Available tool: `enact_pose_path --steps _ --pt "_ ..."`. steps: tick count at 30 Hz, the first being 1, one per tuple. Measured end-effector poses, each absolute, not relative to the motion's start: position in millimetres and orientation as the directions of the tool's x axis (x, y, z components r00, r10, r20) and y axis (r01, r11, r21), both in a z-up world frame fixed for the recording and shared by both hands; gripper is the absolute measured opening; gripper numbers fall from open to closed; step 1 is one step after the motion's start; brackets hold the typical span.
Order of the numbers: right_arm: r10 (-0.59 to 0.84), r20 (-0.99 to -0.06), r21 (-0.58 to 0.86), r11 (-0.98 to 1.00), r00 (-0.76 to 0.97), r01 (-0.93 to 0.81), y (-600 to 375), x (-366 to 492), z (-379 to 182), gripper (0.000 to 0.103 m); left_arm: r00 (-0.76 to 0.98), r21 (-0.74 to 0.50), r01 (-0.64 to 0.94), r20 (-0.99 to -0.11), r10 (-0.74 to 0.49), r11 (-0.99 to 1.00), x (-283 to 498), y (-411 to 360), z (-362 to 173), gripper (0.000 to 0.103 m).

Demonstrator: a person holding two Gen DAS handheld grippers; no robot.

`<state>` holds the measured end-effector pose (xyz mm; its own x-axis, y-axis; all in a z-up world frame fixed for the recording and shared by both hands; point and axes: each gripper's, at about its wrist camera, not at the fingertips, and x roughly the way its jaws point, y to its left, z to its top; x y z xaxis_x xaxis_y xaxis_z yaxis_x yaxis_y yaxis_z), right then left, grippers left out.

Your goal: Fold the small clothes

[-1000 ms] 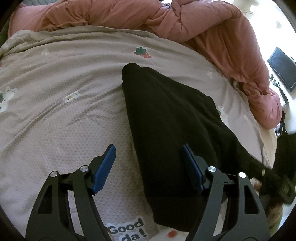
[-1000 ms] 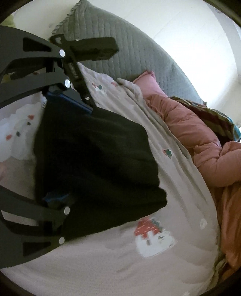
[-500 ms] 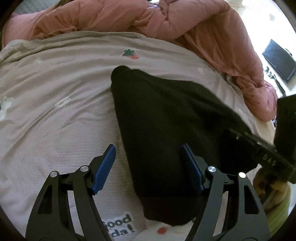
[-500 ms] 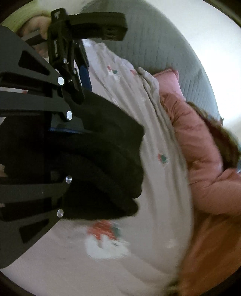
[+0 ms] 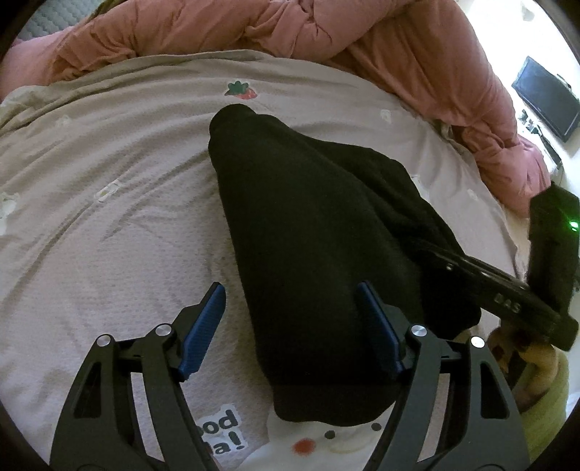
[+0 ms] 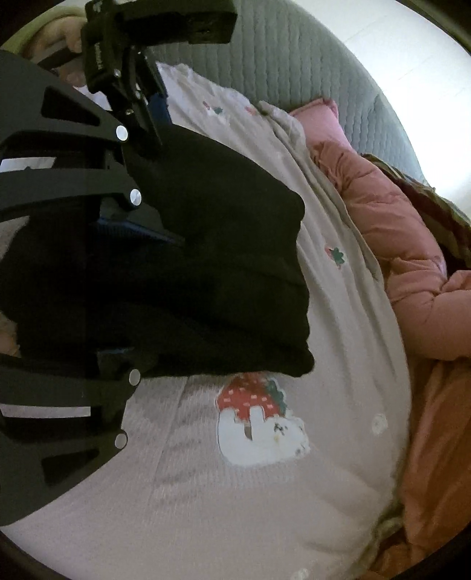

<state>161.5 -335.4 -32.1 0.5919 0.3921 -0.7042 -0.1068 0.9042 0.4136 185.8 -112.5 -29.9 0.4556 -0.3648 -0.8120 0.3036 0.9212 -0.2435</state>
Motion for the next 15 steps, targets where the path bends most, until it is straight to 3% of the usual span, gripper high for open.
enact_pose_path --steps 10,15 --pt "0.334 -0.704 0.353 0.93 0.626 -0.1 -333 129 -22 0.047 0.472 -0.241 0.301 -0.803 -0.364 0.923 179 -105 -29 0.067" --pt "0.335 -0.706 0.345 0.932 0.624 -0.109 -330 123 -21 0.037 0.483 -0.226 0.307 -0.8 -0.356 0.924 175 -104 -26 0.069"
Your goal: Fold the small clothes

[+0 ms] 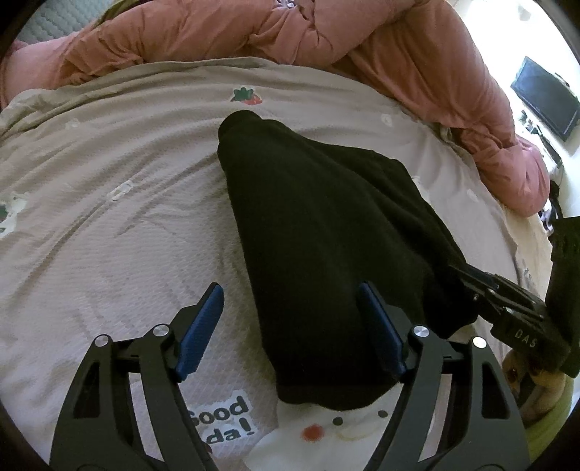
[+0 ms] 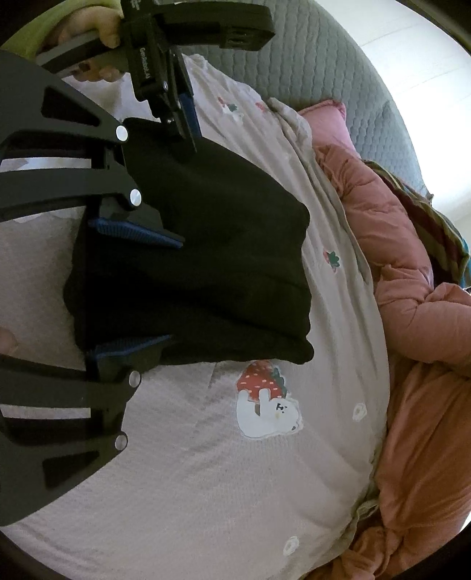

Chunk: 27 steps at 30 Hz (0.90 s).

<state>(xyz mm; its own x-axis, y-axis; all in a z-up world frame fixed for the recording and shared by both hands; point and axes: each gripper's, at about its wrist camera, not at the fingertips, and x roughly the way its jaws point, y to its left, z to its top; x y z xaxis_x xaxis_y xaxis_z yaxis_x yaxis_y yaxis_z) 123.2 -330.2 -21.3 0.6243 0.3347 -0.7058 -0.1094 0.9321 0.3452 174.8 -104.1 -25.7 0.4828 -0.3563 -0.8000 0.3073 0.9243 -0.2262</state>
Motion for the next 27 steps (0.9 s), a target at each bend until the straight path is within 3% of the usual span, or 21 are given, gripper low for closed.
enact_pose_path --steps 2,3,8,10,24,27 --pt "0.337 -0.703 0.347 0.931 0.627 -0.112 -331 121 -21 0.032 0.487 -0.22 0.312 -0.799 -0.354 0.924 173 -104 -25 0.069" --pt "0.339 -0.7 0.348 0.931 0.629 -0.114 -331 120 -20 0.025 0.489 -0.217 0.314 -0.797 -0.354 0.924 171 -104 -24 0.069" --pt "0.299 -0.709 0.303 0.947 0.638 -0.106 -326 117 -20 0.025 0.499 -0.191 0.331 -0.796 -0.343 0.924 164 -103 -24 0.069" --pt "0.26 -0.73 0.268 0.96 0.632 -0.085 -324 118 -25 0.033 0.498 -0.187 0.333 -0.798 -0.341 0.924 162 -102 -25 0.07" --pt "0.22 -0.737 0.256 0.966 0.639 -0.038 -328 114 -26 0.054 0.491 -0.202 0.326 -0.799 -0.348 0.923 160 -97 -27 0.071" --pt "0.208 -0.738 0.244 0.969 0.642 -0.034 -328 112 -24 0.064 0.494 -0.198 0.321 -0.799 -0.342 0.926 159 -96 -27 0.074"
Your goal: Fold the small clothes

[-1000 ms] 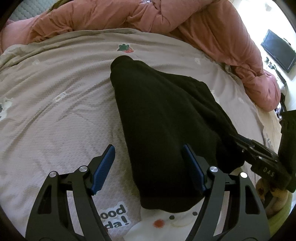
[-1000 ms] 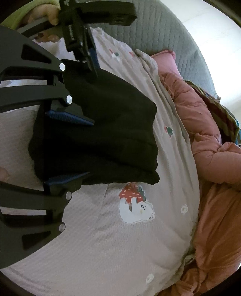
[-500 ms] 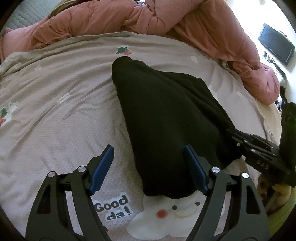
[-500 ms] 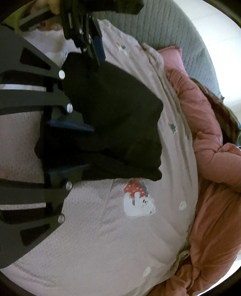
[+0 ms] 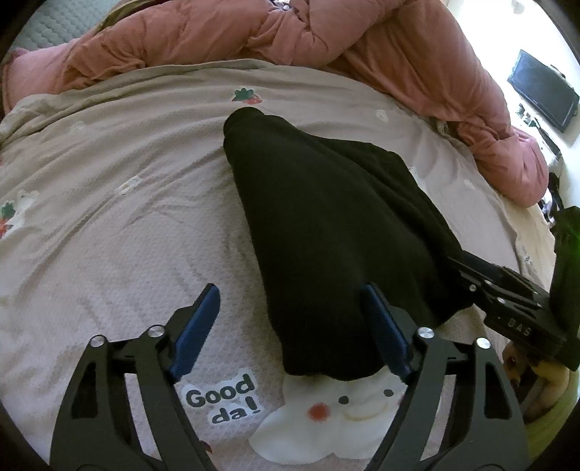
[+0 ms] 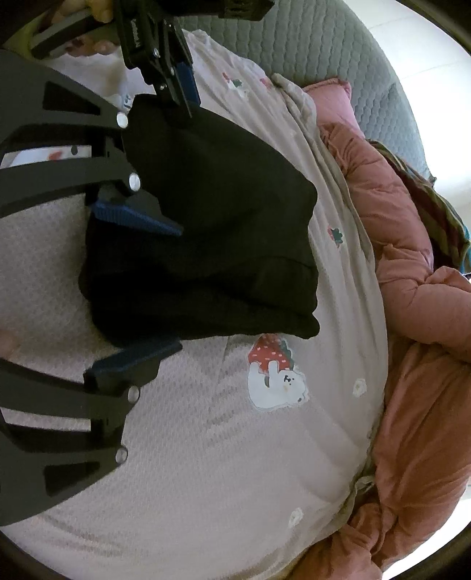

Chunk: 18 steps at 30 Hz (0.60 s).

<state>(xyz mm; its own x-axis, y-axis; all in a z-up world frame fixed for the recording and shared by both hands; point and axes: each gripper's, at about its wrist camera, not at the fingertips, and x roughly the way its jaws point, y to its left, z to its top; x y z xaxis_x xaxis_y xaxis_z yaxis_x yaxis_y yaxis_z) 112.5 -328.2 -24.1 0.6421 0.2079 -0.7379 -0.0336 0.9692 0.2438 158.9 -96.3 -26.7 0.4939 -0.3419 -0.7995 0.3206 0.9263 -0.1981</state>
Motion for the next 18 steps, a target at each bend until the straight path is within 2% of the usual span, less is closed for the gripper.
enact_pose_path --steps 2,6,10,11,13,18 --pt "0.207 -0.734 0.243 0.969 0.647 -0.034 -329 110 -23 0.066 0.495 -0.202 0.318 -0.798 -0.344 0.926 158 -95 -26 0.074" --pt "0.186 -0.718 0.222 0.975 0.67 -0.032 -329 103 -14 0.082 0.505 -0.199 0.316 -0.793 -0.342 0.928 155 -93 -21 0.075" --pt "0.167 -0.695 0.206 0.978 0.699 -0.028 -331 96 -4 0.091 0.52 -0.185 0.306 -0.789 -0.327 0.934 152 -89 -17 0.083" --pt "0.162 -0.688 0.202 0.979 0.708 -0.027 -332 94 -1 0.092 0.523 -0.183 0.304 -0.788 -0.324 0.935 151 -88 -16 0.085" --pt "0.158 -0.67 0.197 0.98 0.725 -0.032 -332 88 6 0.095 0.536 -0.175 0.299 -0.782 -0.317 0.938 146 -85 -11 0.093" --pt "0.136 -0.621 0.161 0.986 0.772 -0.044 -330 70 23 0.098 0.586 -0.118 0.278 -0.765 -0.266 0.953 131 -80 0 0.093"
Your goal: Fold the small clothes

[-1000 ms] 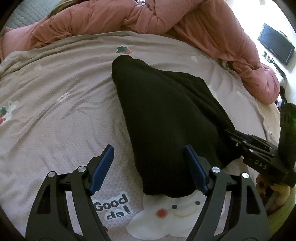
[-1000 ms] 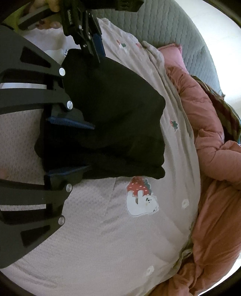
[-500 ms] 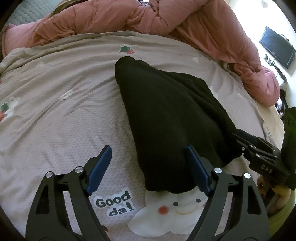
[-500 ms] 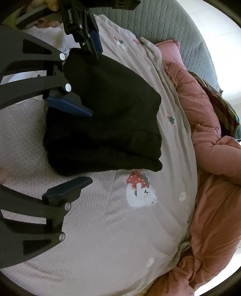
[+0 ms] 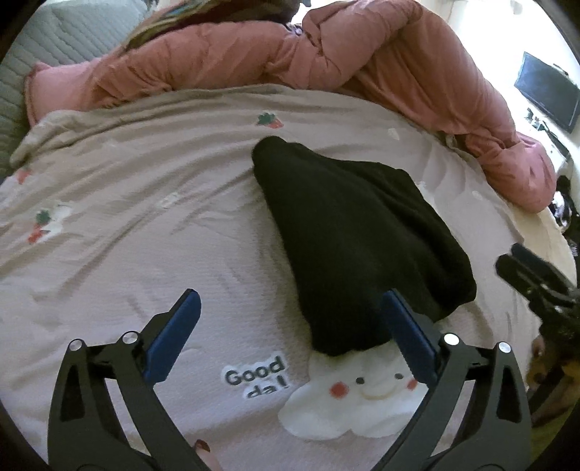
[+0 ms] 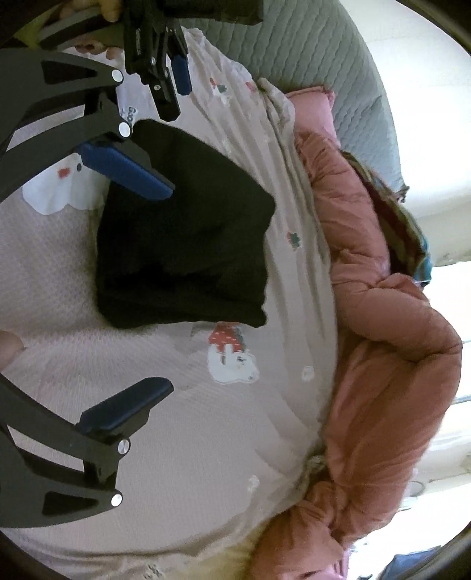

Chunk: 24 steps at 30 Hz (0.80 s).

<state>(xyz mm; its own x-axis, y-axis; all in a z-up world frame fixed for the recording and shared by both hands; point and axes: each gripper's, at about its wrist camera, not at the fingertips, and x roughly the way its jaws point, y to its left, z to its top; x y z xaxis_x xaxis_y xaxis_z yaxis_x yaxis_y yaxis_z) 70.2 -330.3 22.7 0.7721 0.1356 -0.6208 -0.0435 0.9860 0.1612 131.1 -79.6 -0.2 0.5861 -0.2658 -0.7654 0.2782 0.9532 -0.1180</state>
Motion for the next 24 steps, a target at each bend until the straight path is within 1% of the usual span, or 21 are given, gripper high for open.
enact_pose_path --steps 7,15,24 --pt "0.112 -0.583 0.122 0.991 0.805 -0.05 -324 45 37 0.098 0.631 -0.083 0.267 -0.738 -0.239 0.96 107 -67 11 0.093" --pt "0.109 -0.581 0.111 0.992 0.806 -0.054 -313 23 40 0.098 0.665 -0.069 0.253 -0.712 -0.225 0.965 77 -51 21 0.093" --pt "0.102 -0.588 0.096 0.994 0.803 -0.057 -301 6 38 0.098 0.671 -0.07 0.262 -0.704 -0.233 0.963 49 -41 19 0.093"
